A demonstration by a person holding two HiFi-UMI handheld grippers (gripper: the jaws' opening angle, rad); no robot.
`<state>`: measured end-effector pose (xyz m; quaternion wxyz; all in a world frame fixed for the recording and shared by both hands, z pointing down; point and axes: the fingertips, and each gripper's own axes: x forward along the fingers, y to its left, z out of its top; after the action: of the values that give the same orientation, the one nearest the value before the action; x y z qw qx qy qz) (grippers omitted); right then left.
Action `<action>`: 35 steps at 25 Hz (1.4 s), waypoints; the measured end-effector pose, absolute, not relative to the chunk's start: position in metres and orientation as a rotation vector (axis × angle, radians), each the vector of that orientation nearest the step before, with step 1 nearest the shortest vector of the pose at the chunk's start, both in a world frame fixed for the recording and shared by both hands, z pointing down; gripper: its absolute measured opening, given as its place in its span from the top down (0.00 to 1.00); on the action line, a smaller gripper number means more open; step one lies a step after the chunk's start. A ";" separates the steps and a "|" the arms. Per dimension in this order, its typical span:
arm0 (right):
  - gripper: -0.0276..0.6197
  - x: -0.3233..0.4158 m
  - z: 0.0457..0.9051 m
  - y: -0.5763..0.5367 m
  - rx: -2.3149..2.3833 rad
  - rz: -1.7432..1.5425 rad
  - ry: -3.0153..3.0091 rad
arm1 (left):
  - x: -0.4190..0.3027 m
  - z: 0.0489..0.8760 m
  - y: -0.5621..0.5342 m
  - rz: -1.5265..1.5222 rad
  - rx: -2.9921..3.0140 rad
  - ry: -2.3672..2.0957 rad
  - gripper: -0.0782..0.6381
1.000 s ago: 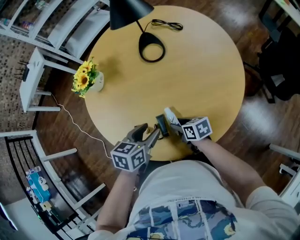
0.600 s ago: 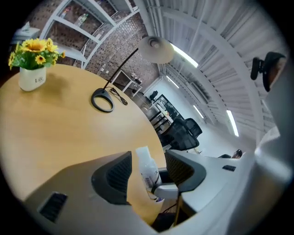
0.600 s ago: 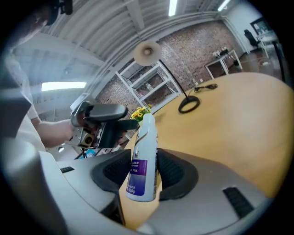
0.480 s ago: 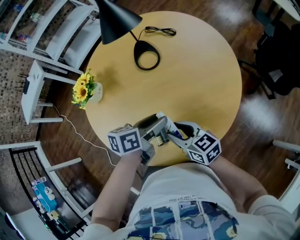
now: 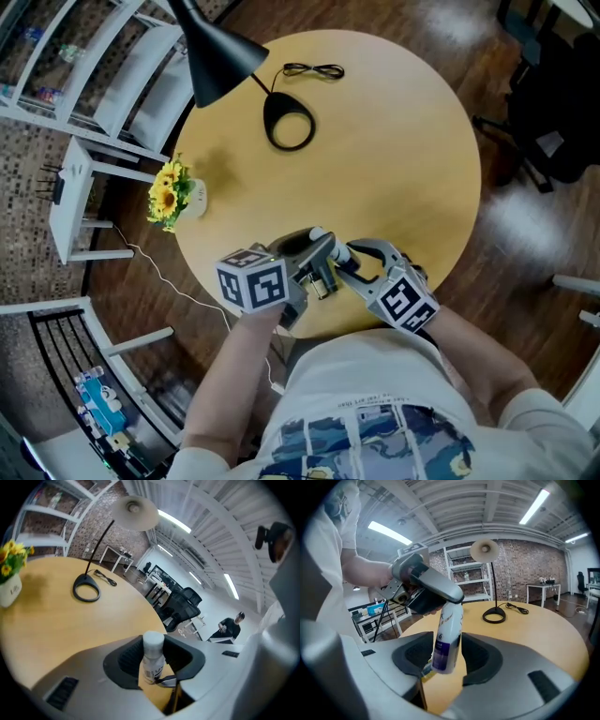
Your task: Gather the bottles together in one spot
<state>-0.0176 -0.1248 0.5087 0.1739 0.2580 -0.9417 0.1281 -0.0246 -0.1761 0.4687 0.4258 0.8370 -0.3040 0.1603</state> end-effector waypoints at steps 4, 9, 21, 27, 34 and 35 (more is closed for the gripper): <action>0.58 -0.003 0.509 -0.129 0.754 0.363 -2.643 | -0.043 0.455 -0.211 0.534 2.230 -0.947 0.72; 0.52 0.025 0.513 -0.132 0.830 0.437 -2.622 | -0.074 0.455 -0.277 0.582 2.267 -1.228 0.72; 0.47 0.074 0.535 -0.118 0.940 0.581 -2.519 | -0.105 0.507 -0.375 0.572 2.373 -1.480 0.72; 0.47 0.083 0.550 -0.113 0.947 0.617 -2.477 | -0.106 0.531 -0.399 0.601 2.403 -1.501 0.72; 0.47 0.096 0.556 -0.114 0.969 0.630 -2.454 | -0.113 0.544 -0.409 0.553 2.371 -1.524 0.72; 0.47 0.097 0.556 -0.113 0.973 0.635 -2.449 | -0.113 0.544 -0.409 0.558 2.374 -1.519 0.72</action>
<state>0.0975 -0.1131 0.5563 0.2139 0.3506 -0.8826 0.2289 -0.1130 -0.4086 0.5440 0.1340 0.8188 -0.5240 0.1923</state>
